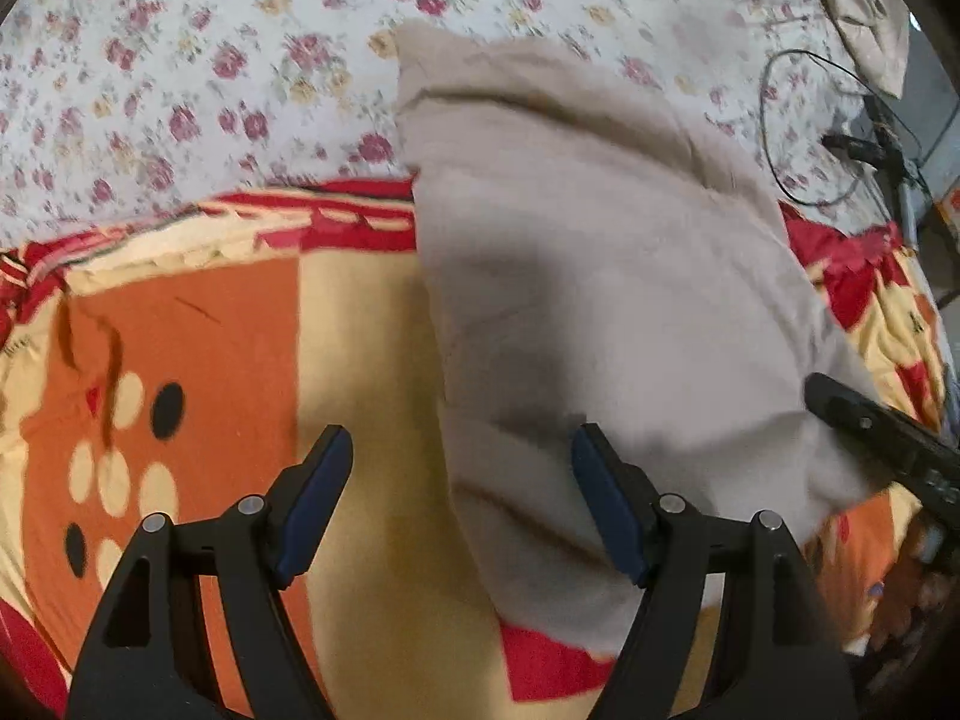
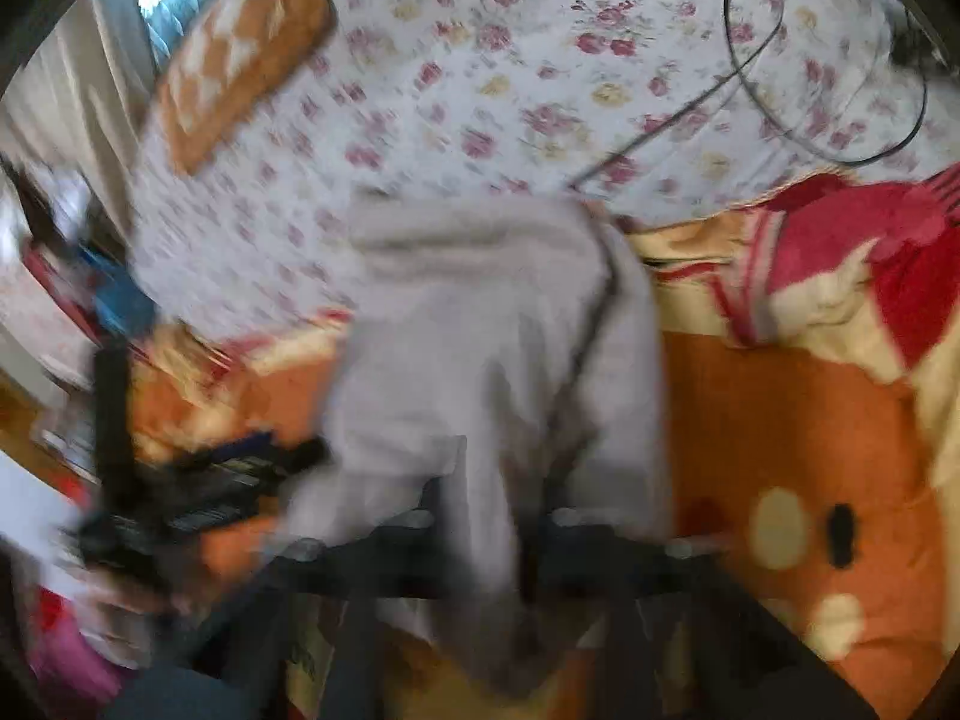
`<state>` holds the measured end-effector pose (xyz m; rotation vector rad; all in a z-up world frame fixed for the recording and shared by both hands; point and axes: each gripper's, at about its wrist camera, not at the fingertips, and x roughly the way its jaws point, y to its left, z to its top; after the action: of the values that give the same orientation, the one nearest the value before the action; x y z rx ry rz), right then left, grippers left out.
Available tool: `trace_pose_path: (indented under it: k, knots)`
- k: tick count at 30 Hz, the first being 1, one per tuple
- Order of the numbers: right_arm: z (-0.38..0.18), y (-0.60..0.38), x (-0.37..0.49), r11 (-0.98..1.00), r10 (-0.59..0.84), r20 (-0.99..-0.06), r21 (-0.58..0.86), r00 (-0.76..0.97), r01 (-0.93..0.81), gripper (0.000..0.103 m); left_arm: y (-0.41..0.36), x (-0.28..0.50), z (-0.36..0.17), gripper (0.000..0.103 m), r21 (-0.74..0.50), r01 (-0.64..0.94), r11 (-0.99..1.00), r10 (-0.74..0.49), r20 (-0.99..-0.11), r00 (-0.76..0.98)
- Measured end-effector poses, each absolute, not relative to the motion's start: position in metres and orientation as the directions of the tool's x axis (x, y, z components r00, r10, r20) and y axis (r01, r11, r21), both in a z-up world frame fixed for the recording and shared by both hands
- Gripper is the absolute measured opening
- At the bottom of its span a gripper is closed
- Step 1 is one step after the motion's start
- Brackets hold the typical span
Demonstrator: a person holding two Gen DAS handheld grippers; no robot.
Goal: Fold large clothes
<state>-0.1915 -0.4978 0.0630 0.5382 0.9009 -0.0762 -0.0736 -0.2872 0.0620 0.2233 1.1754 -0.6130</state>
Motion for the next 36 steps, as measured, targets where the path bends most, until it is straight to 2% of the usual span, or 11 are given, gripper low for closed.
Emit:
trace_pose_path:
  k: [4, 13, 15, 18, 21, 23, 24, 25, 27, 32, 36]
  knots:
    - [0.032, -0.503, -0.199, 0.878, 0.119, -0.818, 0.352, 0.562, 0.326, 0.007, -0.273, -0.087, 0.062, 0.076, -0.213, 0.560, 0.800, -0.387, -0.897, 0.213]
    - [0.064, -0.524, -0.212, 0.803, 0.148, -0.693, 0.501, 0.705, 0.324, 0.008, -0.256, -0.126, 0.071, 0.076, -0.193, 0.641, 0.743, -0.423, -0.878, 0.225]
    - [0.062, -0.523, -0.212, 0.797, 0.135, -0.699, 0.498, 0.703, 0.342, 0.020, -0.258, -0.134, 0.070, 0.076, -0.189, 0.651, 0.735, -0.420, -0.881, 0.219]
    - [0.065, -0.516, -0.219, 0.798, 0.183, -0.691, 0.520, 0.699, 0.305, 0.064, -0.257, -0.146, 0.069, 0.076, -0.212, 0.664, 0.717, -0.435, -0.881, 0.189]
    - [0.065, -0.507, -0.224, 0.805, 0.198, -0.684, 0.522, 0.702, 0.282, 0.069, -0.267, -0.145, 0.062, 0.076, -0.185, 0.650, 0.737, -0.405, -0.891, 0.206]
    - [0.057, -0.500, -0.218, 0.816, 0.204, -0.712, 0.503, 0.672, 0.285, 0.066, -0.275, -0.138, 0.059, 0.076, -0.193, 0.612, 0.767, -0.403, -0.887, 0.225]
    - [0.054, -0.497, -0.215, 0.823, 0.205, -0.725, 0.491, 0.657, 0.285, 0.055, -0.277, -0.135, 0.059, 0.076, -0.200, 0.594, 0.779, -0.407, -0.882, 0.237]
    - [0.052, -0.493, -0.212, 0.832, 0.205, -0.734, 0.479, 0.647, 0.280, 0.029, -0.278, -0.132, 0.060, 0.076, -0.189, 0.574, 0.796, -0.403, -0.875, 0.270]
    - [0.057, -0.490, -0.214, 0.845, 0.190, -0.730, 0.463, 0.656, 0.270, 0.004, -0.278, -0.128, 0.059, 0.076, -0.148, 0.552, 0.821, -0.369, -0.874, 0.316]
    - [0.081, -0.498, -0.226, 0.846, 0.162, -0.666, 0.474, 0.728, 0.245, 0.003, -0.248, -0.122, 0.051, 0.078, -0.187, 0.529, 0.827, -0.389, -0.871, 0.299]
    - [0.031, -0.486, -0.203, 0.887, 0.130, -0.823, 0.346, 0.553, 0.306, 0.002, -0.243, -0.120, 0.037, 0.078, -0.218, 0.519, 0.827, -0.396, -0.880, 0.261]
